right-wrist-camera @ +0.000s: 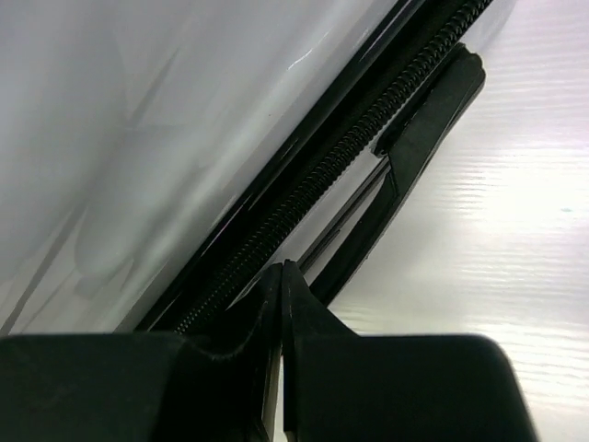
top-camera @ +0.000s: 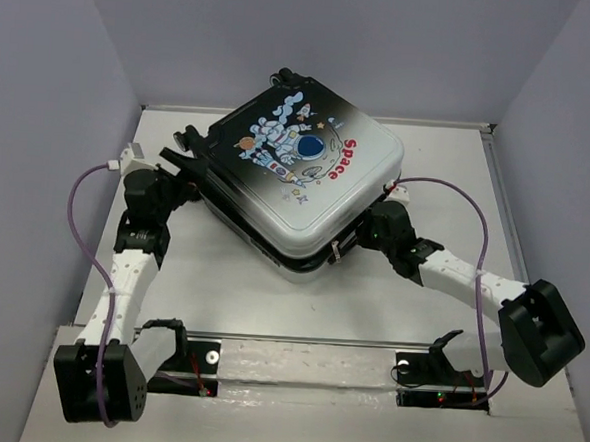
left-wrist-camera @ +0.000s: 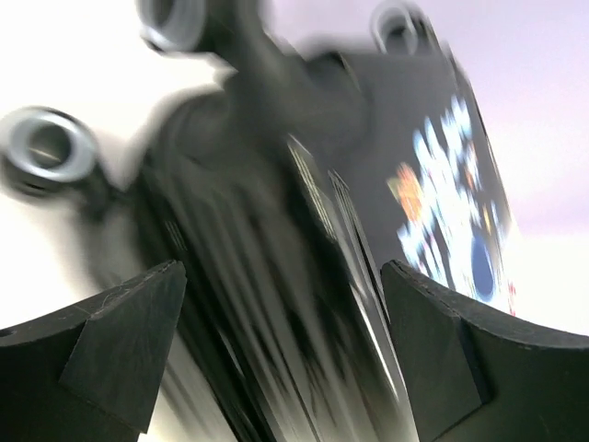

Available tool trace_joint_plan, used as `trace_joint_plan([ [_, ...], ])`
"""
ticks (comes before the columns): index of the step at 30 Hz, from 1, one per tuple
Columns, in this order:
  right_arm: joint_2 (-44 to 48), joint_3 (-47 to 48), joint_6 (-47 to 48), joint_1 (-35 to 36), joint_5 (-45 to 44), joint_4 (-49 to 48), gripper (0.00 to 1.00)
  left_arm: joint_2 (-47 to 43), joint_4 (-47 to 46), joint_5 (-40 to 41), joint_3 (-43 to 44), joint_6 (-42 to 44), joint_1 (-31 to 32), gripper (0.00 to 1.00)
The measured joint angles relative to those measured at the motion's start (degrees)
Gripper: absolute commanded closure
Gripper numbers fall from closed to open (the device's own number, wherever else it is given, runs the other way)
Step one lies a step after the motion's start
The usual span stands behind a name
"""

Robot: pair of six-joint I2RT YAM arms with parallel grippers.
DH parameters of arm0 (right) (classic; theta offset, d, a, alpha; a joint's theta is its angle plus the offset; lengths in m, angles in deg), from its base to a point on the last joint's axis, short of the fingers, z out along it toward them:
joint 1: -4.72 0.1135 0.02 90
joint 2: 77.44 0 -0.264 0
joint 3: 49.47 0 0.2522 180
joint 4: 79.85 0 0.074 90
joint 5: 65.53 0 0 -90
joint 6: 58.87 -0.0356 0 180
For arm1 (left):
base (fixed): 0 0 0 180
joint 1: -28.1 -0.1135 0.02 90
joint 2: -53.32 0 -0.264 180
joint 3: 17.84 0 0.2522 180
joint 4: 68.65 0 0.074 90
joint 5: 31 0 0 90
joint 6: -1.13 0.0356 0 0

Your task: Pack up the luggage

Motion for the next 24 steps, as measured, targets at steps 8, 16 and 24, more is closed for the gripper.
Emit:
trace_joint_plan([
  [8,5.64,-2.32,-0.96,0.11,4.63,-4.09,0.73,11.15,-2.21,-2.78,8.09,-2.80,-11.58,0.01],
  [16,13.46,-2.95,1.64,0.44,7.80,-4.15,0.34,26.82,-6.32,-7.56,17.62,-3.96,-11.85,0.01],
  [24,17.79,-5.53,2.40,0.46,11.39,-2.99,0.34,37.88,-7.04,-9.88,25.40,-5.86,-11.80,0.05],
])
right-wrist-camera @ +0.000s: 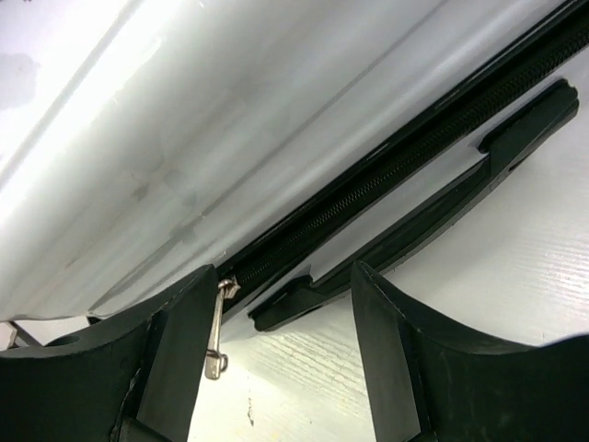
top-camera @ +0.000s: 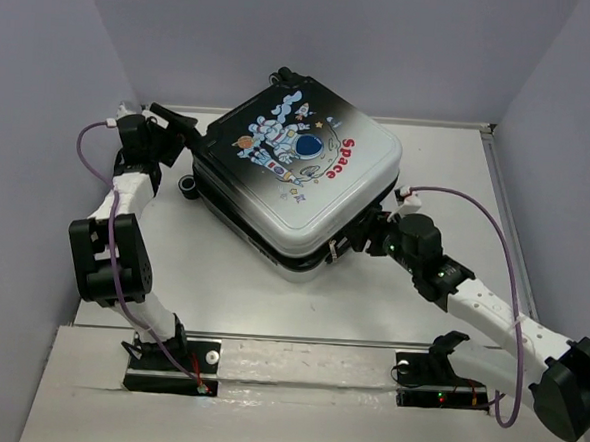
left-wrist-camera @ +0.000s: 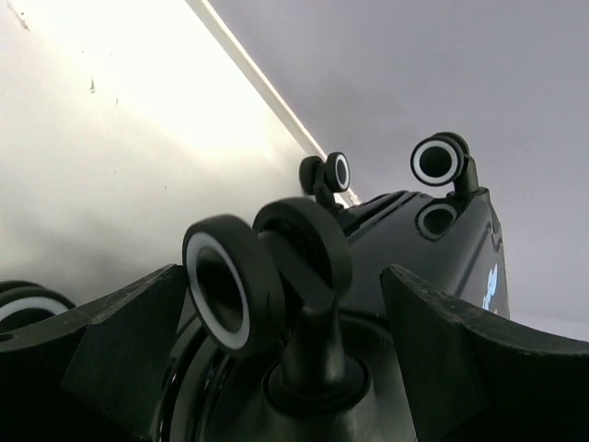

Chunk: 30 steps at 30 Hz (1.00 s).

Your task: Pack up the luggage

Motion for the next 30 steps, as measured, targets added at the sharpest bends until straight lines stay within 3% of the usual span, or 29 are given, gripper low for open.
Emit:
trace_joint_plan([
  [3,0.59,-0.85,0.00,0.00,0.87,0.39,0.32,1.95,-0.02,-0.22,2.19,-0.50,0.13,0.14],
  [7,1.22,-2.29,-0.11,0.00,1.09,1.33,0.21,4.76,-0.63,-0.59,4.81,-1.49,0.20,0.32],
  [8,1.22,-2.47,-0.28,0.00,1.07,1.73,0.21,5.42,-0.92,-0.68,5.14,-1.81,0.24,0.45],
  [10,1.03,-2.69,-0.44,0.02,0.76,2.51,0.29,6.56,-1.44,-1.16,5.51,-2.95,0.46,0.54],
  [11,0.61,-2.69,-0.55,0.02,0.42,2.80,0.38,6.78,-2.43,-1.07,5.73,-3.39,0.50,0.59],
  [12,-0.07,-2.71,-0.81,0.02,-0.22,3.30,0.55,6.82,-2.29,-1.05,6.19,-3.98,0.48,0.62],
  [13,-0.55,-2.78,-1.18,0.02,-0.81,3.54,0.61,6.82,-2.34,-0.94,6.29,-4.17,0.48,0.65],
  [15,-1.51,-3.52,-2.40,0.02,-2.69,4.68,0.73,6.88,-2.27,-0.90,6.36,-4.55,0.48,0.83],
  [17,-1.36,-4.09,-3.06,0.00,-4.13,5.62,0.74,6.95,-2.29,-0.90,6.36,-4.59,0.50,0.94],
  [18,-1.22,-4.09,-3.41,-0.02,-4.70,6.23,0.72,6.95,-2.32,-0.90,6.36,-4.63,0.50,0.94],
  [22,-0.83,-3.76,-3.17,-0.42,-6.08,6.73,0.28,6.95,-2.36,-1.11,6.36,-4.87,0.50,0.94],
  [23,-0.85,-3.54,-2.99,-0.42,-6.21,6.86,0.25,6.93,-2.38,-1.16,6.36,-4.92,0.50,0.94],
  [27,-2.05,-1.51,-2.95,-1.75,-6.38,6.32,0.24,6.73,-2.19,-1.25,6.36,-4.98,0.50,0.94],
  [29,-4.33,-0.85,-3.72,-2.97,-5.97,4.37,0.31,6.25,-1.57,-1.31,6.36,-4.98,0.55,0.94],
  [30,-6.08,-0.76,-4.17,-3.63,-5.77,3.15,0.40,6.03,-1.33,-1.29,6.36,-4.98,0.55,0.94],
])
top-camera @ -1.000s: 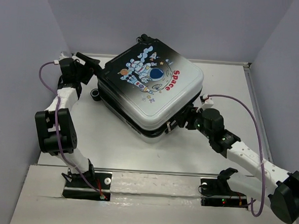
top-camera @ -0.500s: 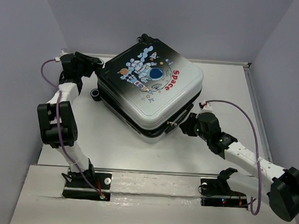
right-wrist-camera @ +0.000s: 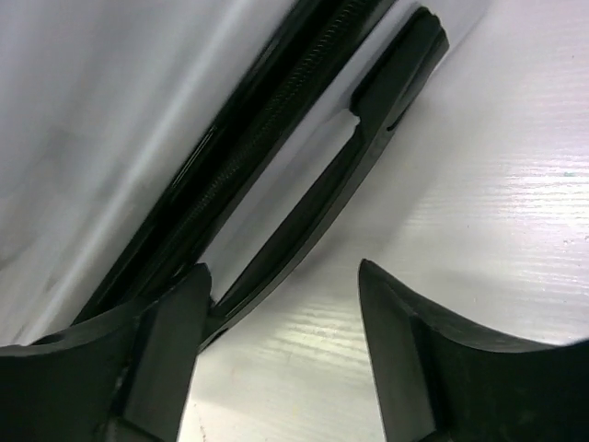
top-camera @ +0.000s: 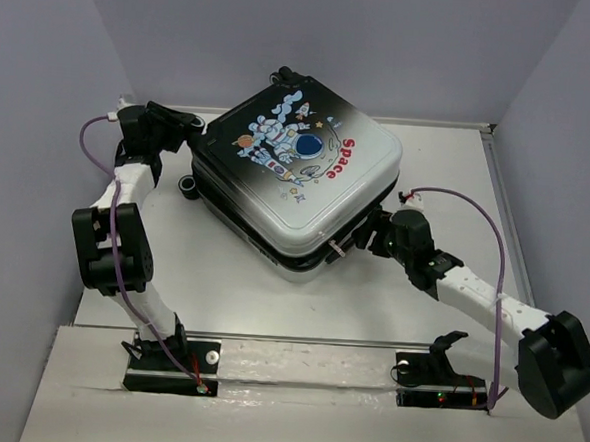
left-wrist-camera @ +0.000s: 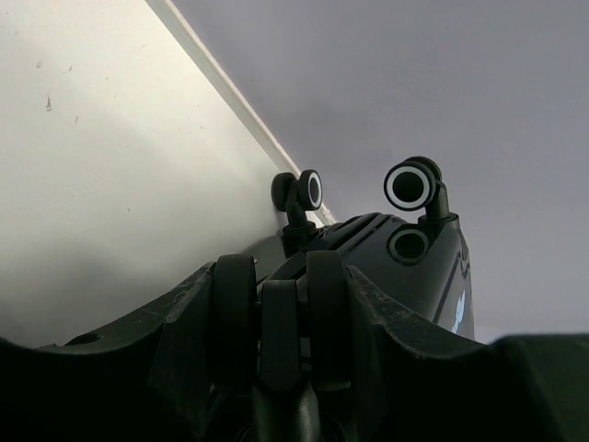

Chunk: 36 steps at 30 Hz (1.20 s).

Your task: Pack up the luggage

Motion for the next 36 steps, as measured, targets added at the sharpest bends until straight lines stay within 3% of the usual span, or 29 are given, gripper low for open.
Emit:
trace_joint_plan([
  [6,-8.31,0.13,-2.75,-1.31,1.03,-3.69,0.56,-3.56,3.37,0.15,0.55,0.02,0.37,0.94],
  [9,-9.92,0.20,-3.96,-1.31,1.95,-6.45,0.71,-4.85,4.66,0.17,1.95,-0.02,0.74,0.94],
  [13,-11.32,0.20,-6.16,-1.42,2.95,-8.22,0.79,-7.21,6.58,0.22,4.11,0.11,1.44,0.94],
  [21,-12.61,0.17,-7.63,-2.05,3.21,-10.91,0.83,-11.63,10.43,0.26,4.57,0.85,2.16,0.94],
  [36,-12.35,-0.20,-7.02,-2.43,3.15,-11.41,0.85,-16.00,10.78,3.19,-5.20,1.77,1.68,0.94],
])
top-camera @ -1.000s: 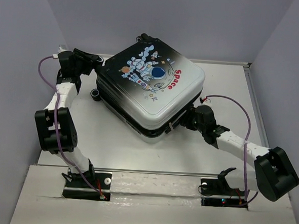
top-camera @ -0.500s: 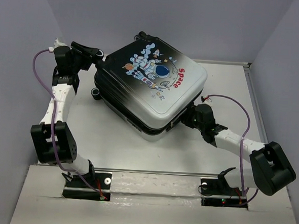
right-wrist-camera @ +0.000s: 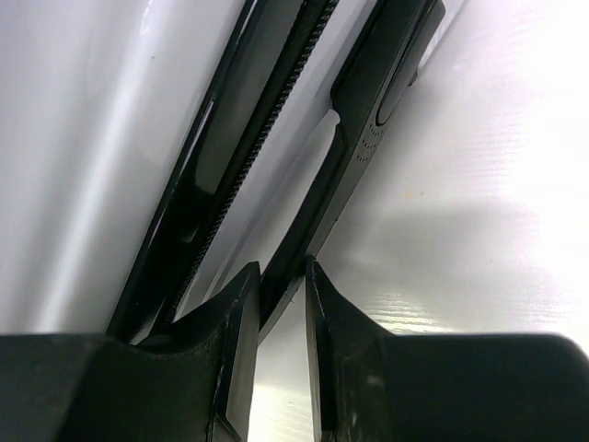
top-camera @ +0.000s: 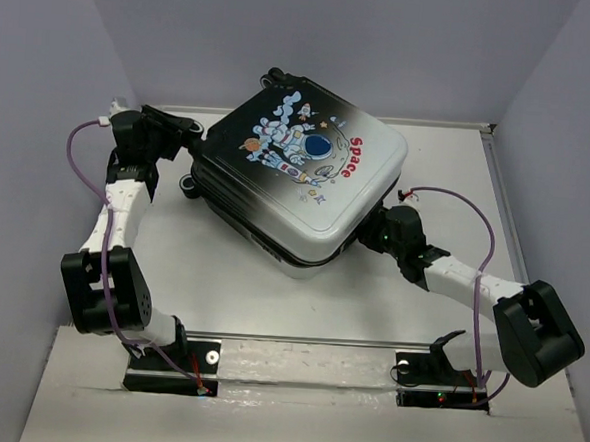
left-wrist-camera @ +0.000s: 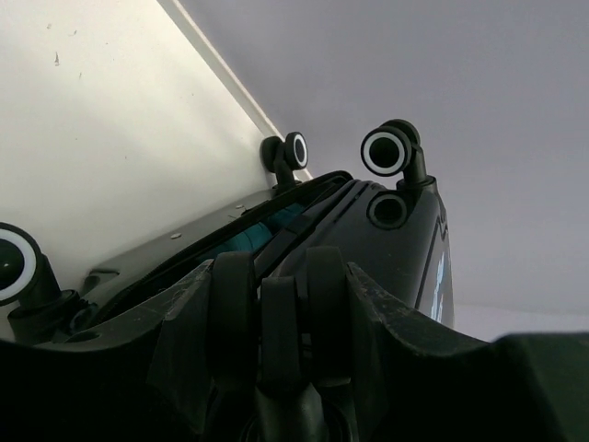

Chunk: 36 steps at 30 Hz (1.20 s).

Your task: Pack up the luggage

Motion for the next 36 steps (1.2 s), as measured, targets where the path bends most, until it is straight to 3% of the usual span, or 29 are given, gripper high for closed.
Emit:
trace_joint_plan([
  [19,3.45,-0.17,3.34,0.00,0.28,3.10,0.72,8.76,-3.45,-4.63,-0.26,0.42,-2.12,0.94],
  [21,4.87,-0.17,4.09,0.02,0.61,3.96,0.65,9.03,-4.00,-4.90,-0.26,0.42,-2.16,0.87],
  [22,6.03,-0.17,4.46,0.02,0.96,4.37,0.56,9.18,-4.20,-4.96,-0.26,0.39,-2.16,0.82],
  [23,7.45,-0.17,5.03,0.07,1.31,4.74,0.52,9.31,-4.33,-5.09,-0.26,0.39,-2.19,0.66],
  [26,11.15,-0.02,6.60,0.09,2.47,6.36,0.43,9.35,-4.46,-5.14,-0.26,0.44,-2.23,0.33],
  [29,13.62,0.17,8.55,0.09,3.89,9.05,0.43,9.33,-4.94,-5.22,-0.63,1.84,-2.25,0.12],
  [31,15.06,0.66,10.10,0.09,5.35,10.97,0.42,9.27,-5.33,-5.57,-1.49,3.32,-2.10,0.01],
  [36,18.18,1.66,13.33,0.09,10.25,13.55,0.48,7.93,-3.91,-5.16,-2.51,5.27,-1.95,0.01],
])
